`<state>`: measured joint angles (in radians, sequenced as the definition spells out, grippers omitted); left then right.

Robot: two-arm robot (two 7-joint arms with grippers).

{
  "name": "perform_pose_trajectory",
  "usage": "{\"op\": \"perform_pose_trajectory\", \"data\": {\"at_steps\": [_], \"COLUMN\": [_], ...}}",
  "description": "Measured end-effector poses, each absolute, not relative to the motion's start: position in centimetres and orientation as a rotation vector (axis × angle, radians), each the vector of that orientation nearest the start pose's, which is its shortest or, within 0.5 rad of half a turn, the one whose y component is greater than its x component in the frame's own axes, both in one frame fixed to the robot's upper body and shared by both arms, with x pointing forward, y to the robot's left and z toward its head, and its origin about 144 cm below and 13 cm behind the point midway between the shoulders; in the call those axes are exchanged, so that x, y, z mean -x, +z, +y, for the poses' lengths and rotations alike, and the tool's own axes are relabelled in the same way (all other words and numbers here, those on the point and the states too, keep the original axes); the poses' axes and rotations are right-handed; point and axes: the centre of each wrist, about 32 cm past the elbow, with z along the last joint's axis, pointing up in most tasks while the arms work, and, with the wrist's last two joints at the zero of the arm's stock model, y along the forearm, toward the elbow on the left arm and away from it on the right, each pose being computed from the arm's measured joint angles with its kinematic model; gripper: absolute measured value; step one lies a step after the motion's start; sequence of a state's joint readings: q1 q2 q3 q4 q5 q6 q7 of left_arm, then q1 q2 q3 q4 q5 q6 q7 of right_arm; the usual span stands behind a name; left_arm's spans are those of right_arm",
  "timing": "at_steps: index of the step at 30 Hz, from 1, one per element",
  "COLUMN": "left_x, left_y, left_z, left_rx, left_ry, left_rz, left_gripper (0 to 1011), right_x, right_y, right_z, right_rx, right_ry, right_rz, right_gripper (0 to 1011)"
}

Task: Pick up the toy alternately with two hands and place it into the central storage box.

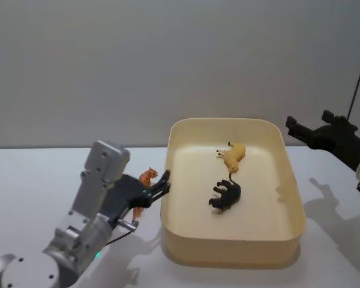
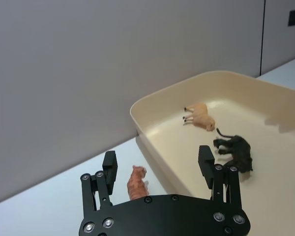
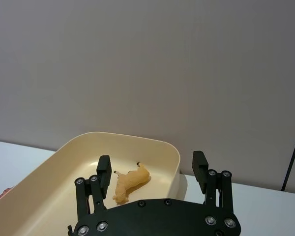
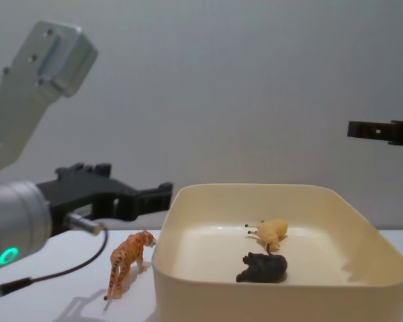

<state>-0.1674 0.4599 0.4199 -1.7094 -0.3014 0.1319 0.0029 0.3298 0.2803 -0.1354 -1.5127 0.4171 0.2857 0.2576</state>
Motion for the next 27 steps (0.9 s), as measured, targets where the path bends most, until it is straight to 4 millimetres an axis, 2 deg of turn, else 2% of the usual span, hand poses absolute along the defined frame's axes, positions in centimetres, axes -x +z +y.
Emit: {"op": "perform_pose_trajectory", "data": {"at_steps": [10, 20, 27], "left_x": [-47.6, -49.9, -51.4], "left_y": [120.5, 119.9, 119.4], "left_z": [24.9, 27.4, 28.5], "left_rx": [-0.209, -0.253, -0.267], "left_ry": [1.138, 1.091, 1.053], "left_rz": [-0.038, 0.024, 0.045], "left_gripper": [1002, 1002, 1002], "right_x": [-53.9, -53.8, -53.7], "right_y": [124.4, 124.4, 124.4], "right_z": [-27.4, -27.5, -27.5], "right_rx": [-0.047, -0.05, -0.051], "right_ry": [-1.176, -1.179, -1.18], "right_rz": [0.106, 0.104, 0.103], "right_gripper": [1001, 1001, 1001]}}
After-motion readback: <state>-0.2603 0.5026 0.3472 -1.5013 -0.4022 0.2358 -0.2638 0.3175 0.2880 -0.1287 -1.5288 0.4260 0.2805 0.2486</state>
